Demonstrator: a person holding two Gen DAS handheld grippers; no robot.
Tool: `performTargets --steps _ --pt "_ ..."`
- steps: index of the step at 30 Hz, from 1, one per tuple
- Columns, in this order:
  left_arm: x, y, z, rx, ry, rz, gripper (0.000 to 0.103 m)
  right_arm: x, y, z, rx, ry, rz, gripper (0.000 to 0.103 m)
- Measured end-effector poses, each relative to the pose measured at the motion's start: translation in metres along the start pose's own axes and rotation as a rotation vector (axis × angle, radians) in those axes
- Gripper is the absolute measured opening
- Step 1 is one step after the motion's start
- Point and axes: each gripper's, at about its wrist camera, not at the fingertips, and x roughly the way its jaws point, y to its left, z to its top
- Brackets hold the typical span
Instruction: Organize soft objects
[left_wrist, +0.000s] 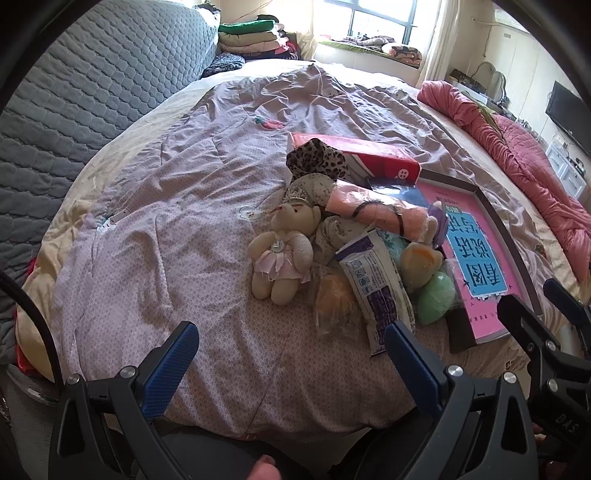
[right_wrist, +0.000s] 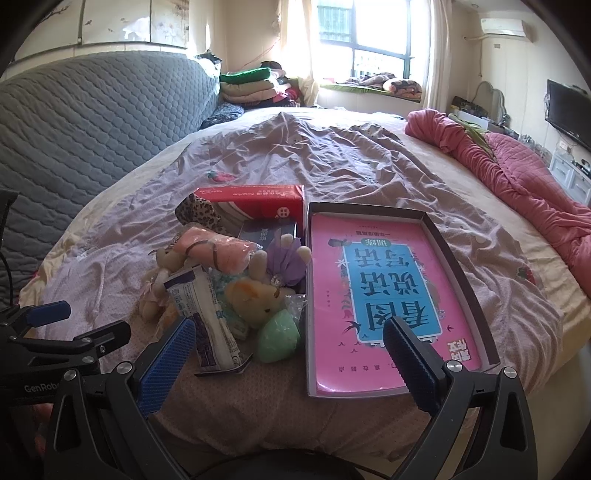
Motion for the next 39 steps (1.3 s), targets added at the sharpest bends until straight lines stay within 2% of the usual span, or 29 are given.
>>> performTargets --steps 5,15,22,30,39 --pt "0.011 0.019 0.004 -0.072 0.011 -0.024 0.101 0.012 0.001 0.003 -0.005 0.015 0.001 0.101" --pt "0.040 0.051 0.013 -0.163 0.061 -0.023 0.101 0.041 0.003 0.009 0.004 0.054 0.010 0.101" --pt "0.064 0.049 0.032 -0.139 0.081 -0.012 0.101 0.067 -0.007 0.020 0.036 0.075 -0.005 0.101" --pt "0.100 0.051 0.046 -0.129 0.141 -0.026 0.101 0.103 -0.026 0.034 0.081 0.116 -0.036 0.101" --pt "0.120 0.050 0.052 -0.129 0.185 -0.077 0.097 0.127 -0.022 0.040 0.036 0.146 0.042 0.101"
